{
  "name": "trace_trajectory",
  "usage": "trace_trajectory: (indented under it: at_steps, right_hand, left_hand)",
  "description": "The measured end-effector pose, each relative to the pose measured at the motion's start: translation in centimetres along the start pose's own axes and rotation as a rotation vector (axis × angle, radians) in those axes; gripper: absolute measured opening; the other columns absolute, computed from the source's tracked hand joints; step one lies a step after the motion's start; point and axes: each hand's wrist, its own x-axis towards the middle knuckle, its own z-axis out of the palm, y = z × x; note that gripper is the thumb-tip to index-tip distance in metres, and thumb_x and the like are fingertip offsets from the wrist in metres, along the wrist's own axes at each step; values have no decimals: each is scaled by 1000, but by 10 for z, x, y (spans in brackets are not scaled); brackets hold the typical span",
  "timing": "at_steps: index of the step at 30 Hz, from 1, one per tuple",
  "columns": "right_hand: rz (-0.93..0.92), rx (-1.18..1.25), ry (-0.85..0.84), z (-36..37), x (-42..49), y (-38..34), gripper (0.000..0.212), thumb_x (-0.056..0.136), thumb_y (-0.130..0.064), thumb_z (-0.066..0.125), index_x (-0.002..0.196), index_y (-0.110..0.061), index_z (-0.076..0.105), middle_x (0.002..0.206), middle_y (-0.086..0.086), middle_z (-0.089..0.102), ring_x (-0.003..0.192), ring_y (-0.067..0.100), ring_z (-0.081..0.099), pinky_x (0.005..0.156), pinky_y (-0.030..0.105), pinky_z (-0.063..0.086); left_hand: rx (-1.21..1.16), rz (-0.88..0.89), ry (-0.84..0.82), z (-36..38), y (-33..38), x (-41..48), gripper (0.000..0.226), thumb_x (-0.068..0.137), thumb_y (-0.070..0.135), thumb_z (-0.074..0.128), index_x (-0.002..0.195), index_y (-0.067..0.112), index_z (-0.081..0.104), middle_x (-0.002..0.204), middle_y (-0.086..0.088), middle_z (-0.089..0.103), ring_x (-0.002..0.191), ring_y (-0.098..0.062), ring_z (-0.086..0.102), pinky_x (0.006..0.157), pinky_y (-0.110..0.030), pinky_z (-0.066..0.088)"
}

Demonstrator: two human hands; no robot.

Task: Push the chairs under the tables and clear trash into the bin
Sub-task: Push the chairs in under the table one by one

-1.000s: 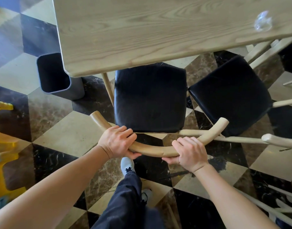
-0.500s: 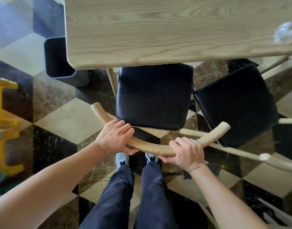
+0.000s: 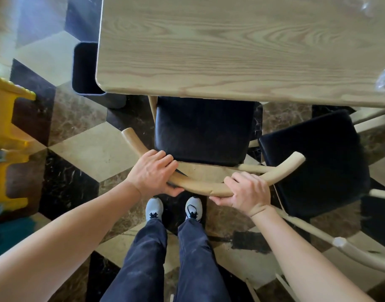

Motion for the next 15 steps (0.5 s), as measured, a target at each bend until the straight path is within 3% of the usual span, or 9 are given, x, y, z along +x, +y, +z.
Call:
trace_trajectory:
  at_steps: [15]
  right_hand:
    - [-69, 3, 46, -1, 38, 36, 67, 83, -83, 51, 65, -19, 57, 64, -1, 56, 57, 20, 56, 48, 28, 43]
  left_hand:
    - [-30, 42, 100, 6, -24, 38, 64, 83, 73, 56, 75, 10, 59, 68, -3, 54, 58, -26, 49, 53, -36, 43]
